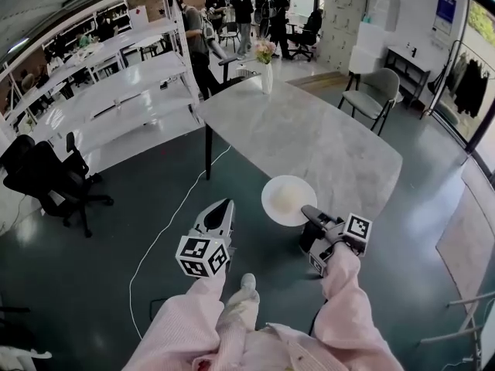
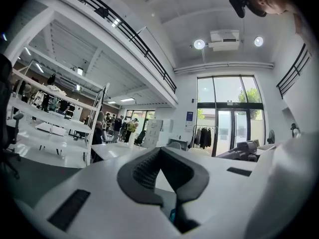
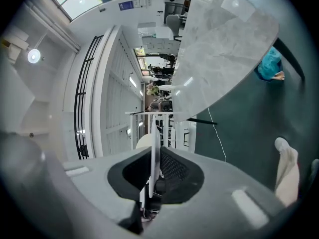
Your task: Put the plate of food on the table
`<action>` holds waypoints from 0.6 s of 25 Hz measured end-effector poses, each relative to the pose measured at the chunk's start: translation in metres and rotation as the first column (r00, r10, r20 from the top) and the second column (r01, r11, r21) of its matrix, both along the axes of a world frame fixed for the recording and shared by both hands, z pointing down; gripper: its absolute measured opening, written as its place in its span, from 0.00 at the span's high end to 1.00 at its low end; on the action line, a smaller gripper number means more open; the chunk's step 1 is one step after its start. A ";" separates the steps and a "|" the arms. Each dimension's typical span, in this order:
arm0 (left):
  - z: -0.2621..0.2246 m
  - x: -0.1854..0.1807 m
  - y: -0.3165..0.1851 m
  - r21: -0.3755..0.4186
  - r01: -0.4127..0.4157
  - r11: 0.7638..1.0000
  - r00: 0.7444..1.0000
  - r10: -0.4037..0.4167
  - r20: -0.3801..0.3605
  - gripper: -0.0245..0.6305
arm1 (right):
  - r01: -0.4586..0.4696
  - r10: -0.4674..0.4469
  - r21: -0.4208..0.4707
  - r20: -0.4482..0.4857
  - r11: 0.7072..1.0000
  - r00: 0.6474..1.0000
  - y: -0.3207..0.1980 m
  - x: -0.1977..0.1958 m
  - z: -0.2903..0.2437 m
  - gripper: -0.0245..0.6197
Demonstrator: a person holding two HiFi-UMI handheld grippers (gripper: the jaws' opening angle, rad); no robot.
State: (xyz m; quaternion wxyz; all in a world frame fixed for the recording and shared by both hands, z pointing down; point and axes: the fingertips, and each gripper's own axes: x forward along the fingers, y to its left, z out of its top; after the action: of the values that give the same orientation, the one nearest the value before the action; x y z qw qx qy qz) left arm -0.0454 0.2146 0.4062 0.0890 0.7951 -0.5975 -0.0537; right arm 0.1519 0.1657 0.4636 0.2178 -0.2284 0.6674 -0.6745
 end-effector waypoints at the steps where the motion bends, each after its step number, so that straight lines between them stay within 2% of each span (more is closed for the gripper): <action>1: 0.000 -0.004 -0.015 -0.004 -0.001 1.000 1.000 0.001 0.000 0.97 | -0.001 0.001 -0.001 0.004 1.000 1.000 -0.015 -0.004 0.000 0.92; 15: 0.012 -0.067 -0.212 -0.063 -0.012 0.998 1.000 0.012 -0.005 0.97 | -0.006 0.007 -0.014 0.029 1.000 1.000 -0.208 -0.072 0.005 0.92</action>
State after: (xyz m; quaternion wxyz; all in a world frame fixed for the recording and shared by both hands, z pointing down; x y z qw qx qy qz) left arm -0.1120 0.0024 0.4181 0.1159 0.7954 -0.5938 -0.0361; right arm 0.0803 -0.0424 0.4689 0.2279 -0.2224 0.6587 -0.6817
